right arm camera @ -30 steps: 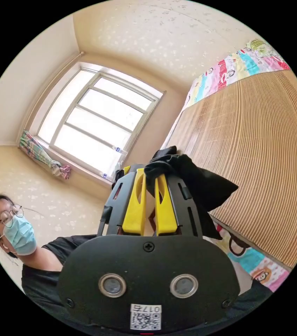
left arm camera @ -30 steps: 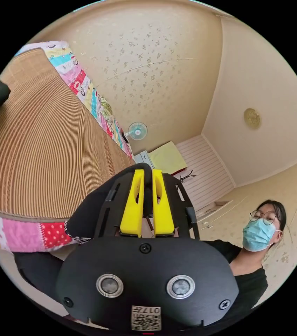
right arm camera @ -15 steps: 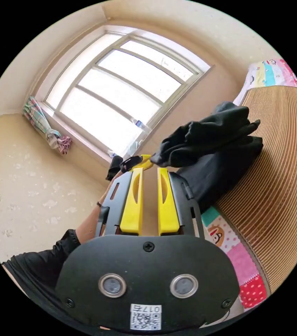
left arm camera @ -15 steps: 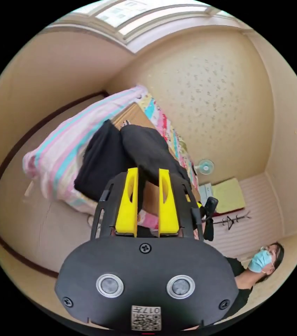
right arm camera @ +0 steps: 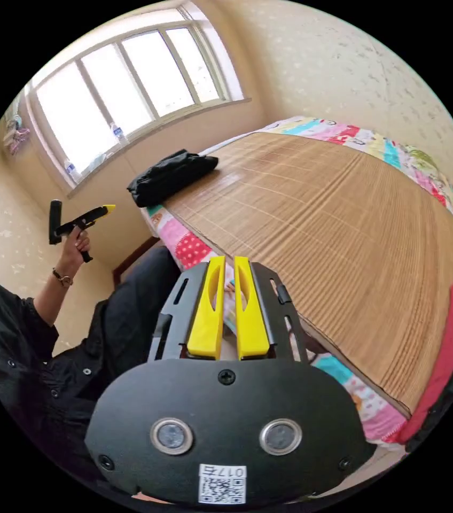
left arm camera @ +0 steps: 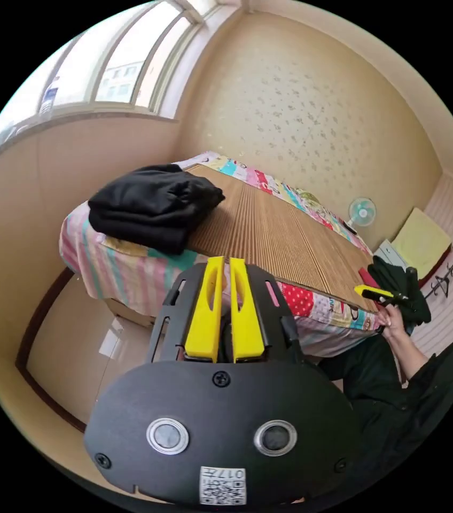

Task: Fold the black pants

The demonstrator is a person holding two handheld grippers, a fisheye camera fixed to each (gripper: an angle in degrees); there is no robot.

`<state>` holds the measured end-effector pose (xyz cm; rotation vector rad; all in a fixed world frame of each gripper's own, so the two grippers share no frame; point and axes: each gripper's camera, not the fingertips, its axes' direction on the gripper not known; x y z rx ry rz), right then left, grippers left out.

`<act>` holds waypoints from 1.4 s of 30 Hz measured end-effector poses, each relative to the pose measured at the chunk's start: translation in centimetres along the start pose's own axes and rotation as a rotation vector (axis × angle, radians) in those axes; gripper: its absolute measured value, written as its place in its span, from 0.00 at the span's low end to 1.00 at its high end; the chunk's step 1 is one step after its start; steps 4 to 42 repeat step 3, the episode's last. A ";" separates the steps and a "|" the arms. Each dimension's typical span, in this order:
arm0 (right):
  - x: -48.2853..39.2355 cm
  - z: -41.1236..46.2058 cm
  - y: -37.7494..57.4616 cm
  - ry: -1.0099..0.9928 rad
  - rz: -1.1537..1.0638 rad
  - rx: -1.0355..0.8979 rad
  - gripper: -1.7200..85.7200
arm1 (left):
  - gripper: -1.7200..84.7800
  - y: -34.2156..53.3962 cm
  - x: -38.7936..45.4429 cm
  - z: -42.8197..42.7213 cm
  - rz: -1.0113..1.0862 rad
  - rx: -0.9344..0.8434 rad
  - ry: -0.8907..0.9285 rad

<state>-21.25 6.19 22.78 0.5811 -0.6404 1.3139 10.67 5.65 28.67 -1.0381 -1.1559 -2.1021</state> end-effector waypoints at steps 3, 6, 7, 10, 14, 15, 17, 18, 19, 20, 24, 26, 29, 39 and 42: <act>3.7 -5.3 6.8 0.350 0.130 -0.015 0.04 | 0.02 1.7 6.3 5.0 0.086 -0.057 0.055; 3.7 -5.3 6.8 0.350 0.130 -0.015 0.04 | 0.02 1.7 6.3 5.0 0.086 -0.057 0.055; 3.7 -5.3 6.8 0.350 0.130 -0.015 0.04 | 0.02 1.7 6.3 5.0 0.086 -0.057 0.055; 3.7 -5.3 6.8 0.350 0.130 -0.015 0.04 | 0.02 1.7 6.3 5.0 0.086 -0.057 0.055; 3.7 -5.3 6.8 0.350 0.130 -0.015 0.04 | 0.02 1.7 6.3 5.0 0.086 -0.057 0.055; 3.7 -5.3 6.8 0.350 0.130 -0.015 0.04 | 0.02 1.7 6.3 5.0 0.086 -0.057 0.055; 3.7 -5.3 6.8 0.350 0.130 -0.015 0.04 | 0.02 1.7 6.3 5.0 0.086 -0.057 0.055; 3.7 -5.3 6.8 0.350 0.130 -0.015 0.04 | 0.02 1.7 6.3 5.0 0.086 -0.057 0.055; 3.7 -5.3 6.8 0.350 0.130 -0.015 0.04 | 0.02 1.7 6.3 5.0 0.086 -0.057 0.055; 3.7 -5.3 6.8 0.350 0.130 -0.015 0.04 | 0.02 1.7 6.3 5.0 0.086 -0.057 0.055; 3.7 -5.3 6.8 0.350 0.130 -0.015 0.04 | 0.02 1.7 6.3 5.0 0.086 -0.057 0.055; 3.7 -5.3 6.8 0.350 0.130 -0.015 0.04 | 0.02 1.7 6.3 5.0 0.086 -0.057 0.055; 3.7 -5.3 6.8 0.350 0.130 -0.015 0.04 | 0.02 1.7 6.3 5.0 0.086 -0.057 0.055; 3.7 -5.3 6.8 0.350 0.130 -0.015 0.04 | 0.02 1.7 6.3 5.0 0.086 -0.057 0.055; 3.7 -5.3 6.8 0.350 0.130 -0.015 0.04 | 0.02 1.7 6.3 5.0 0.086 -0.057 0.055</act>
